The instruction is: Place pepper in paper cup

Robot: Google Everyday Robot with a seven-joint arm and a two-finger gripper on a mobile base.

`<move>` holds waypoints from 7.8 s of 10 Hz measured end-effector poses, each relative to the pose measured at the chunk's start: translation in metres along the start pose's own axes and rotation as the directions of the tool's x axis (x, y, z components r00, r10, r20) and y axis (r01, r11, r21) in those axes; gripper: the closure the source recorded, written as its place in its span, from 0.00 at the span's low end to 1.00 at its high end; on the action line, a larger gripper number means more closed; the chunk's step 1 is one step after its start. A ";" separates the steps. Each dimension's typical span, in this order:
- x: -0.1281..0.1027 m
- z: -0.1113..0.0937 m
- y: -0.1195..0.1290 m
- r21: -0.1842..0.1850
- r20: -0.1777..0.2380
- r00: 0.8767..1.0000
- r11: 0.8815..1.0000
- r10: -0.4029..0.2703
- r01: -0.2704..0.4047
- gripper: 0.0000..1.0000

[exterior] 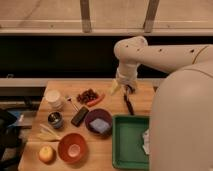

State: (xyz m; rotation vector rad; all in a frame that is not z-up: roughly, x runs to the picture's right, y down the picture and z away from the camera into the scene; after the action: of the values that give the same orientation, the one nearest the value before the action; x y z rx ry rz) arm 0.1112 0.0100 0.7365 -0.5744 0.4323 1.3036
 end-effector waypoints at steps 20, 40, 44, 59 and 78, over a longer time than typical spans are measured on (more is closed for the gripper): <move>-0.087 -0.001 0.085 0.043 0.309 0.945 0.994 -0.111 0.103 0.20; -0.107 0.153 0.116 -0.115 0.046 0.999 0.993 0.026 -0.021 0.20; -0.093 0.175 0.122 -0.111 -0.007 0.999 0.993 0.035 -0.036 0.20; -0.098 0.214 0.101 0.009 -0.089 0.994 0.998 0.070 -0.069 0.20; -0.126 0.136 0.094 -0.041 0.093 0.995 0.998 0.045 -0.041 0.87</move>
State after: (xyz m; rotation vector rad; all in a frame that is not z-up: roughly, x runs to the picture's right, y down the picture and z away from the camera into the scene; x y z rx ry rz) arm -0.0111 0.0125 0.9045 -0.5360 0.3441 1.3769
